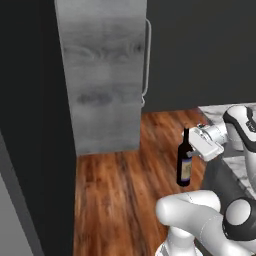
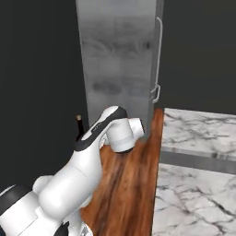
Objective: There is a wine glass and glass cup on the dining counter. Place the wine bottle next to the wine glass and the juice bottle next to the glass cup.
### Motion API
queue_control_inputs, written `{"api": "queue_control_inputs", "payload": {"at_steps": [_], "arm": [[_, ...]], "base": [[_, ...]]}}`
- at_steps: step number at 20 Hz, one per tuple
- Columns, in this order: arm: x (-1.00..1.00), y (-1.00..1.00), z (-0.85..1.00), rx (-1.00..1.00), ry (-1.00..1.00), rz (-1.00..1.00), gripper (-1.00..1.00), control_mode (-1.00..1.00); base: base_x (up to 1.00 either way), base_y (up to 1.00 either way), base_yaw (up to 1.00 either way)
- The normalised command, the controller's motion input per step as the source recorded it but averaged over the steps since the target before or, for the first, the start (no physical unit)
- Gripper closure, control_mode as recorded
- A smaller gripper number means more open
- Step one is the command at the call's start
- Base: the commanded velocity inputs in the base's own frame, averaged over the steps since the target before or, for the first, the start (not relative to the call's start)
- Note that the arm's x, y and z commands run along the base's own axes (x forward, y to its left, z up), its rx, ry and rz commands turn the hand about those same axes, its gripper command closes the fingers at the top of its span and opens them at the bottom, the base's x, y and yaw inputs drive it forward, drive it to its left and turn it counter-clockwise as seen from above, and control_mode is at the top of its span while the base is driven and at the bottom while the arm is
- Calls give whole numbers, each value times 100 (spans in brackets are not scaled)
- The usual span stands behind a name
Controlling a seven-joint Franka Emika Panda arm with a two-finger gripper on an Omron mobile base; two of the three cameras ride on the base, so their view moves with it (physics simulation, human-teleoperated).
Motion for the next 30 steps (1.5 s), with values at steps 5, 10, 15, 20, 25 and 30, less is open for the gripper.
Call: {"api": "queue_control_inputs", "payload": {"at_steps": [5,10,15,20,25,30], "arm": [[0,0,0,0,0,0,100,100],[0,0,0,0,0,0,100,100],[0,0,0,0,0,0,100,100],[0,0,0,0,0,0,100,100],[0,0,0,0,0,0,100,100],[0,0,0,0,0,0,100,100]], "base": [[94,15,-9],[94,15,-9],[94,14,-9],[91,15,-16],[71,19,-38],[53,20,-57]]}}
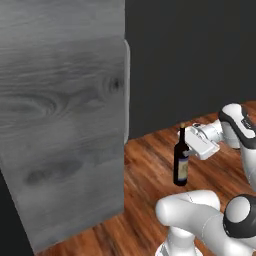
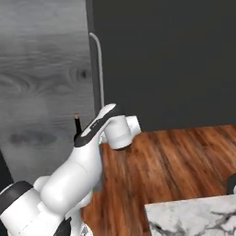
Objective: There is a wine glass and glass cup on the dining counter. Place the wine bottle next to the wine glass and the juice bottle next to the glass cup.
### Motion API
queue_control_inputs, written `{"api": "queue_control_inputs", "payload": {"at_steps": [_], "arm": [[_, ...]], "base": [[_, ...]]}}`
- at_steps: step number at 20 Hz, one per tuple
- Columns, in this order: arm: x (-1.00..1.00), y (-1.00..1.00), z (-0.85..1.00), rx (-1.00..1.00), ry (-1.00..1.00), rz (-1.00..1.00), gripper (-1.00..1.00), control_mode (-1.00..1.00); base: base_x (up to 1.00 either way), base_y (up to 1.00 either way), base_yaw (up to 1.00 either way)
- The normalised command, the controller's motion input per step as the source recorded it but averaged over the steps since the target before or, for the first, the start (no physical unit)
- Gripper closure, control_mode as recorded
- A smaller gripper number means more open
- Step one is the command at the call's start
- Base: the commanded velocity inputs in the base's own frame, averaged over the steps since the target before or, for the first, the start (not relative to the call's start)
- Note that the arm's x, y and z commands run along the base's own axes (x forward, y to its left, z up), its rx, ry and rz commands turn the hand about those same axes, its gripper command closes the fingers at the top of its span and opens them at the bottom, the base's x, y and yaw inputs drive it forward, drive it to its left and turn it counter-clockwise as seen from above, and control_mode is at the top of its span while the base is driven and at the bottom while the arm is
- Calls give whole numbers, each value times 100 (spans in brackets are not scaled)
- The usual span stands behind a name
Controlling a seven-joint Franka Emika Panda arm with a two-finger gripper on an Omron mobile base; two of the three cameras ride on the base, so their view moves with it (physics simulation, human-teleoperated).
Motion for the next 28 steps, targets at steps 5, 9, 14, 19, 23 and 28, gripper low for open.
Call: {"api": "queue_control_inputs", "payload": {"at_steps": [5,9,14,19,23,28], "arm": [[0,0,0,0,0,0,100,100],[0,0,0,0,0,0,100,100],[0,0,0,0,0,0,100,100],[0,0,0,0,0,0,100,100],[0,0,0,0,0,0,100,100],[0,0,0,0,0,0,100,100]], "base": [[59,19,-51],[65,18,-45],[66,14,-41],[72,6,-32],[79,-11,-8],[80,-25,0]]}}
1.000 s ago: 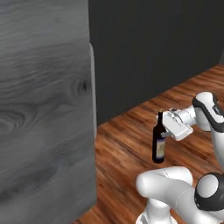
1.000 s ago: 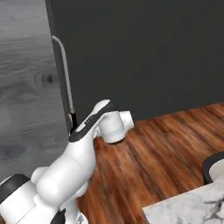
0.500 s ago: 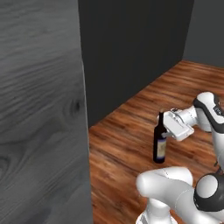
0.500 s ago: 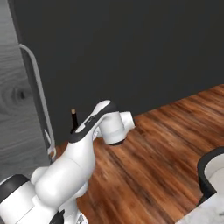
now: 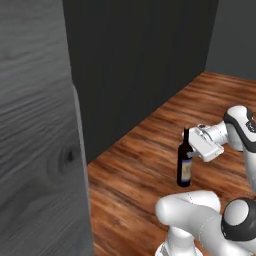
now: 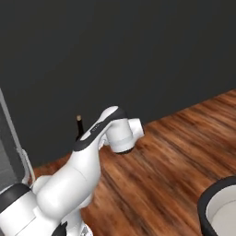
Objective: There is a wine glass and glass cup on the dining counter. Place the wine bottle next to the wine glass and the juice bottle next to the glass cup.
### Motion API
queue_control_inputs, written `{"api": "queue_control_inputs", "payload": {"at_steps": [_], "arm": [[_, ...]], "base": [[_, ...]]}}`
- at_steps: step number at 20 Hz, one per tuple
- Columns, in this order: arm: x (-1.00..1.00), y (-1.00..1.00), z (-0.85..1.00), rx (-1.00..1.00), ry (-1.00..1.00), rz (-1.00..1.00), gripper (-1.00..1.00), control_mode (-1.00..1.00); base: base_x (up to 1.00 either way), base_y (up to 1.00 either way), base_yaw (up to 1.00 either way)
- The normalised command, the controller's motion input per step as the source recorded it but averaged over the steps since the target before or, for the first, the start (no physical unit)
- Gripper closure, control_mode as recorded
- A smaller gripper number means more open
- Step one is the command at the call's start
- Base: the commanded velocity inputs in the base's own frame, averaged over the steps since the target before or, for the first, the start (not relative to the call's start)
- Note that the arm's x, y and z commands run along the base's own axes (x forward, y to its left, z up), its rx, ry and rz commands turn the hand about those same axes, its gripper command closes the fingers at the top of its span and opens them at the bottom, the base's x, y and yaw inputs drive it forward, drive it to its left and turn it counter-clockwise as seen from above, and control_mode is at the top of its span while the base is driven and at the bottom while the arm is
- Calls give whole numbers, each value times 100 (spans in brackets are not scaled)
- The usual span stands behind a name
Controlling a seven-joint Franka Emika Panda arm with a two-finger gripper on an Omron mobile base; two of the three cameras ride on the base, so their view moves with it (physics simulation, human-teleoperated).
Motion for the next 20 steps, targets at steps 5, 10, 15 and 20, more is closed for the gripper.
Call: {"api": "queue_control_inputs", "payload": {"at_steps": [5,10,15,20], "arm": [[0,0,0,0,0,0,100,100],[0,0,0,0,0,0,100,100],[0,0,0,0,0,0,100,100],[0,0,0,0,0,0,100,100]], "base": [[72,-35,6],[71,-40,13],[74,-38,10],[79,-39,1]]}}
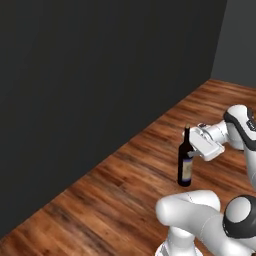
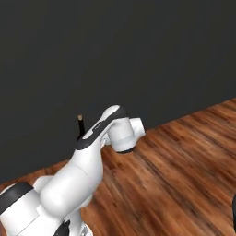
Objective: There is a wine glass and glass cup on the dining counter. Place the wine bottle next to the wine glass and the juice bottle next to the glass cup.
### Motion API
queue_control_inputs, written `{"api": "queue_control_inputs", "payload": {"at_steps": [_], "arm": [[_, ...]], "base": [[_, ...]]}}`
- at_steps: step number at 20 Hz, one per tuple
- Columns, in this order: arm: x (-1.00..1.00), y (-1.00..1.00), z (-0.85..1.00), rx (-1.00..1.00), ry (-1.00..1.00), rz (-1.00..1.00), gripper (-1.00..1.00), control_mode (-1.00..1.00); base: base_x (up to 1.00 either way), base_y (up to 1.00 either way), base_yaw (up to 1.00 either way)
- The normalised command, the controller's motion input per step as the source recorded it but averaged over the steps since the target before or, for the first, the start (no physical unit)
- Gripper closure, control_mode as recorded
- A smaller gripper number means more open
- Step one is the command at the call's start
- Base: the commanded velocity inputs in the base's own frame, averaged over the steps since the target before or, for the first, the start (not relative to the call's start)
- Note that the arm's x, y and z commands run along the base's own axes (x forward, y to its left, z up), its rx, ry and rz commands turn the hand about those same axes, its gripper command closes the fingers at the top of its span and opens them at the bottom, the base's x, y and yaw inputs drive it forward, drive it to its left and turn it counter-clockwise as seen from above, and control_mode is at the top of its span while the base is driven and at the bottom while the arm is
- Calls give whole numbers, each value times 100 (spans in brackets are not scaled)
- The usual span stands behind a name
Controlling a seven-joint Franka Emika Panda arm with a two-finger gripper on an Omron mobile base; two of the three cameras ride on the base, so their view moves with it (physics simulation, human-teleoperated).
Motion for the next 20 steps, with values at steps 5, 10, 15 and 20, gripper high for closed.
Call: {"api": "queue_control_inputs", "payload": {"at_steps": [5,10,15,20], "arm": [[0,0,0,0,0,0,100,100],[0,0,0,0,0,0,100,100],[0,0,0,0,0,0,100,100],[0,0,0,0,0,0,100,100]], "base": [[67,-26,-16],[59,-17,-28],[52,-12,-37],[57,-11,-33]]}}
